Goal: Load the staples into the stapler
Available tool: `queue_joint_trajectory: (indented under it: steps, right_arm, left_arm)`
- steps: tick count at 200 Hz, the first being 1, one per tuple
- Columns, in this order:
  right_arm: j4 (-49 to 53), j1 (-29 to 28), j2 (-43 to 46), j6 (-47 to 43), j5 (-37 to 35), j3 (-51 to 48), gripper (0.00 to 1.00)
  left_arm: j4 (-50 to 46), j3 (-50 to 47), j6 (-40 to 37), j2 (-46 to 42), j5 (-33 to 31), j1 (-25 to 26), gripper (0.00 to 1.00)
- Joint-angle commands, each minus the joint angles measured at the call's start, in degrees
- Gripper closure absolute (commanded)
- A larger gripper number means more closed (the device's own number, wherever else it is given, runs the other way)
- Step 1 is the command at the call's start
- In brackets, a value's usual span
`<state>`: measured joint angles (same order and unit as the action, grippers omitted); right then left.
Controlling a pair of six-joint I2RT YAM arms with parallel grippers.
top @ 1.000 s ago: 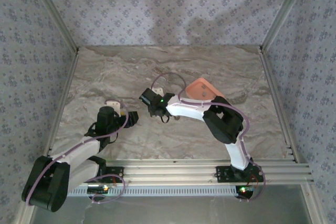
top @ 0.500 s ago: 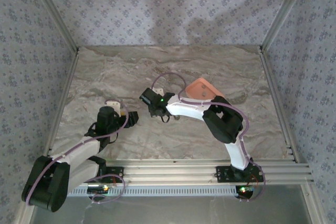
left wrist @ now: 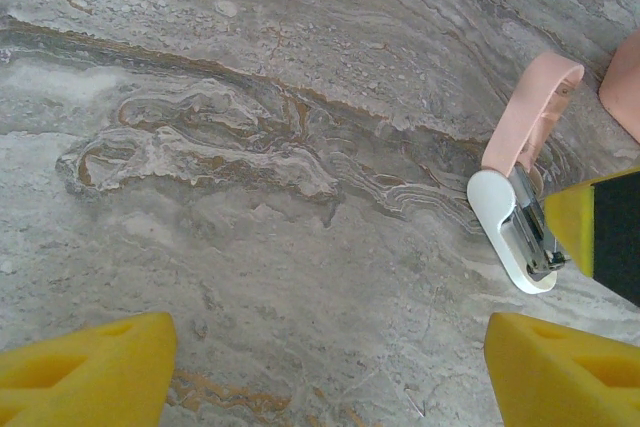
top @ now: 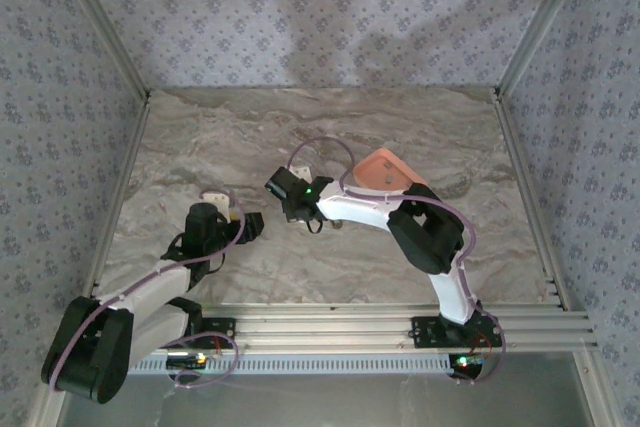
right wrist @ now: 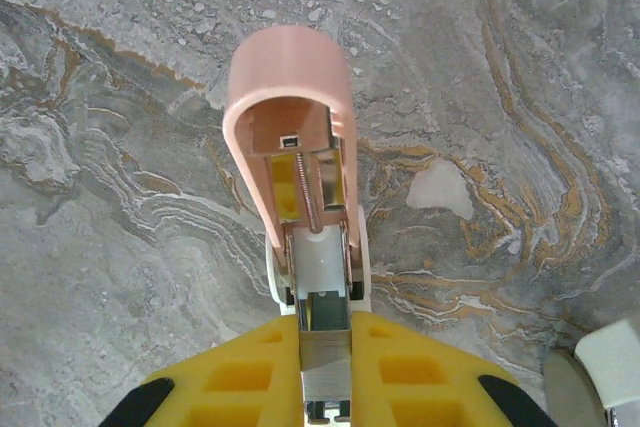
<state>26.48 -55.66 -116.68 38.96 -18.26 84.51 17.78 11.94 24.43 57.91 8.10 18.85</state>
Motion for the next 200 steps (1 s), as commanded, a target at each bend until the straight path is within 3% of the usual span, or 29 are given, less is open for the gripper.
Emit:
queue_joint_trajectory:
  steps: [1,200]
  right_arm:
    - [0.0,-0.2,2.1,-0.5,-1.5,-0.7,0.85]
    - [5.2,0.5,-2.2,0.9,3.1,1.0,0.85]
  left_arm:
    - [0.9,0.4,-1.3,0.2,0.3,-0.3,0.19]
    - [0.8,0.2,-1.6,-0.3,0.1,-0.3,0.19]
